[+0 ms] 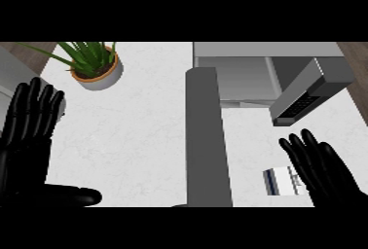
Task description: Pick up the milk, place it into the microwave and close the microwave
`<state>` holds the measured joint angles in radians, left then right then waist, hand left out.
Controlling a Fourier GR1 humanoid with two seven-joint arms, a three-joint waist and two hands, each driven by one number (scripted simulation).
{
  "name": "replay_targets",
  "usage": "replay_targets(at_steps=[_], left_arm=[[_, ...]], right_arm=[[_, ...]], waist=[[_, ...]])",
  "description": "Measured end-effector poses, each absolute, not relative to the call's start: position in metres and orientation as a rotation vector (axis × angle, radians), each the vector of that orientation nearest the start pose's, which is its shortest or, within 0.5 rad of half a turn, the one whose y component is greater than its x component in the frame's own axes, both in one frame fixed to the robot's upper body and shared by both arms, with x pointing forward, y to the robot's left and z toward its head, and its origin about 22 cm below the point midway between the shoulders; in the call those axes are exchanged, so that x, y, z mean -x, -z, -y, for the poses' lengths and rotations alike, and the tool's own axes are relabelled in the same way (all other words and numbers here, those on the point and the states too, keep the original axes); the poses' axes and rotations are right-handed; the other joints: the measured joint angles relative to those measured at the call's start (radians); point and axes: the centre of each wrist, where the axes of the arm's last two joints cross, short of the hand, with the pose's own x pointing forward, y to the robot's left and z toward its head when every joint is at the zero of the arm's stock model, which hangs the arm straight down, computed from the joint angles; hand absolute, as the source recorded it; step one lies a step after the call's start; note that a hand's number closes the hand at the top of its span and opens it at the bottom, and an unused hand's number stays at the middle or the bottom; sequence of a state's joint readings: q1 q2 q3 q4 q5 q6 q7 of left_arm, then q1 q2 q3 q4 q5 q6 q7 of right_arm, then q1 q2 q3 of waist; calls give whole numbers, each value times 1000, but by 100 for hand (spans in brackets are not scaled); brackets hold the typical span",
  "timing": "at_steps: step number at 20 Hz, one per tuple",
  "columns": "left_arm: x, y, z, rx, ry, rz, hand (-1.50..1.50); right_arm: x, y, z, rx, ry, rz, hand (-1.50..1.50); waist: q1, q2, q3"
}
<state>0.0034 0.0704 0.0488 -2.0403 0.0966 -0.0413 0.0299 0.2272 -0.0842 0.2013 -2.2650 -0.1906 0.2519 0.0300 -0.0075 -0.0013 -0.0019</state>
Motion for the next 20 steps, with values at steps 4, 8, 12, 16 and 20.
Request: replay_targets(at_steps=[4,8,12,16,20], left_arm=[[-201,-106,-253,70,-14,1974,-150],[-191,-97,-264,77,-28,1962,-150],[-178,-95,-267,85,-30,1956,-150],[-173,-99,-276,82,-32,1955,-150],[-167,-89,-279,88,-31,1956,-150]], right_arm=[[-134,-122,212,-564,-290,1940,-150],[-115,-117,216,-586,-279,1920,-150],[-108,-113,217,-523,-253,1938,-150],[-109,-104,227,-437,-235,1951,-150],[-114,-98,236,-370,-215,1939,-150]], waist=[[2,-2,1],[1,-2,2],[3,-2,2],[4,-1,2],[6,0,2]])
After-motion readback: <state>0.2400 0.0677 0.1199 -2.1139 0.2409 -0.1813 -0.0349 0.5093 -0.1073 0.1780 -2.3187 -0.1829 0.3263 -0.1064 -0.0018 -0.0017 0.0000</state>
